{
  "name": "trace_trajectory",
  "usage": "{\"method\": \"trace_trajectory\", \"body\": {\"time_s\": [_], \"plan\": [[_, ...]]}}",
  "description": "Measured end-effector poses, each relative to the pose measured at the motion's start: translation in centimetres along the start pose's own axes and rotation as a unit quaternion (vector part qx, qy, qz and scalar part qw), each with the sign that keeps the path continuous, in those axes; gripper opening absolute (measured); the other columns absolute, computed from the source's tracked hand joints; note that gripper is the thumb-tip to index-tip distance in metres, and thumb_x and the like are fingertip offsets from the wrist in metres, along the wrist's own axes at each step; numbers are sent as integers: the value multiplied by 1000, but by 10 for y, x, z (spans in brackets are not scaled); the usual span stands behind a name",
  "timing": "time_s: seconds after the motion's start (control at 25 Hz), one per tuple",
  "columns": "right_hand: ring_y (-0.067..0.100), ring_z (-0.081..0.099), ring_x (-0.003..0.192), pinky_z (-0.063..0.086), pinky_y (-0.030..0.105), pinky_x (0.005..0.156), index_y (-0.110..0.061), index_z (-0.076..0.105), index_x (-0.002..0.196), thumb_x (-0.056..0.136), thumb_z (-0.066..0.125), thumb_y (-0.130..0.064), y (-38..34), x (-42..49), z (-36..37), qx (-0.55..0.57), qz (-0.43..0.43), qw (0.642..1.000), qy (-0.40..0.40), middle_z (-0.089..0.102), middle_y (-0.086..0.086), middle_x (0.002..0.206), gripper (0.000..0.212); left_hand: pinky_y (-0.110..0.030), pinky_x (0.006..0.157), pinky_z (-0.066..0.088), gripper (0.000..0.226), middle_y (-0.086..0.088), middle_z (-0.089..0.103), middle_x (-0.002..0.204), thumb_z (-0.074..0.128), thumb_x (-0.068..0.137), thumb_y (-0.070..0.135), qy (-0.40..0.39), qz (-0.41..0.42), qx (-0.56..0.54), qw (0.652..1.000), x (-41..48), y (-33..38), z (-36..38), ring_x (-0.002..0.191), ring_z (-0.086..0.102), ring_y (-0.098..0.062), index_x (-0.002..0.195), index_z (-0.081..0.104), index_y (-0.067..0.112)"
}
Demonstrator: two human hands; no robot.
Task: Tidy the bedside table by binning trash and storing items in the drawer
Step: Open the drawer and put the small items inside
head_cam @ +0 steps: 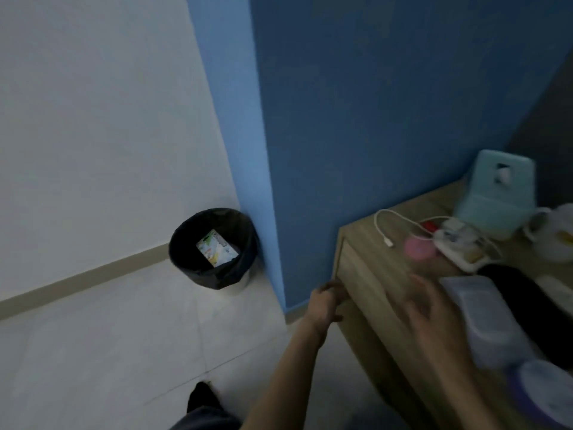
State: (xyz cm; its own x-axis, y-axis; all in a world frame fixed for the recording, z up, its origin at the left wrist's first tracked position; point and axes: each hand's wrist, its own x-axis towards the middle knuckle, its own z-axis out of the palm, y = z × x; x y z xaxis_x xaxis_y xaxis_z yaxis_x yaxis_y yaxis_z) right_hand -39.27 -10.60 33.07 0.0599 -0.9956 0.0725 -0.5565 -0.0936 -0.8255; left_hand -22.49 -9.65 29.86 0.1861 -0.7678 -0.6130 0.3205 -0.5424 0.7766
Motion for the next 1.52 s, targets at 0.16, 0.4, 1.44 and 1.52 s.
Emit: {"method": "trace_trajectory", "body": {"time_s": [0.16,0.4,1.44,1.52], "plan": [[33,41,132,30,42,108,-4,51,130,83,23,-53,70,-27,-43,-218,-37,970,-102,44,12,142,74,-26,76,47,56,-10,40,142,47,93,9,-1,-28,89,996,-10,-14,85,106,45,-20,145,26,8],[23,38,132,25,36,102,-7,58,124,93,7,-52,94,-10,-45,-297,-87,945,-105,57,11,133,75,-46,106,39,44,-12,41,141,30,97,12,48,-24,15,998,-4,-35,130,125,43,-31,140,29,12],[27,39,134,39,46,102,-13,60,123,75,39,-52,101,-5,-43,-333,-166,927,-46,59,6,132,66,-29,100,39,94,-13,31,150,57,88,1,35,51,23,998,15,-76,133,131,41,-24,148,-12,23],[24,36,135,39,47,103,-15,59,124,74,39,-53,101,-5,-42,-337,-163,926,-48,58,5,133,66,-35,103,41,99,-10,26,153,60,85,2,44,44,31,998,14,-77,132,134,38,-26,148,-12,27]]}}
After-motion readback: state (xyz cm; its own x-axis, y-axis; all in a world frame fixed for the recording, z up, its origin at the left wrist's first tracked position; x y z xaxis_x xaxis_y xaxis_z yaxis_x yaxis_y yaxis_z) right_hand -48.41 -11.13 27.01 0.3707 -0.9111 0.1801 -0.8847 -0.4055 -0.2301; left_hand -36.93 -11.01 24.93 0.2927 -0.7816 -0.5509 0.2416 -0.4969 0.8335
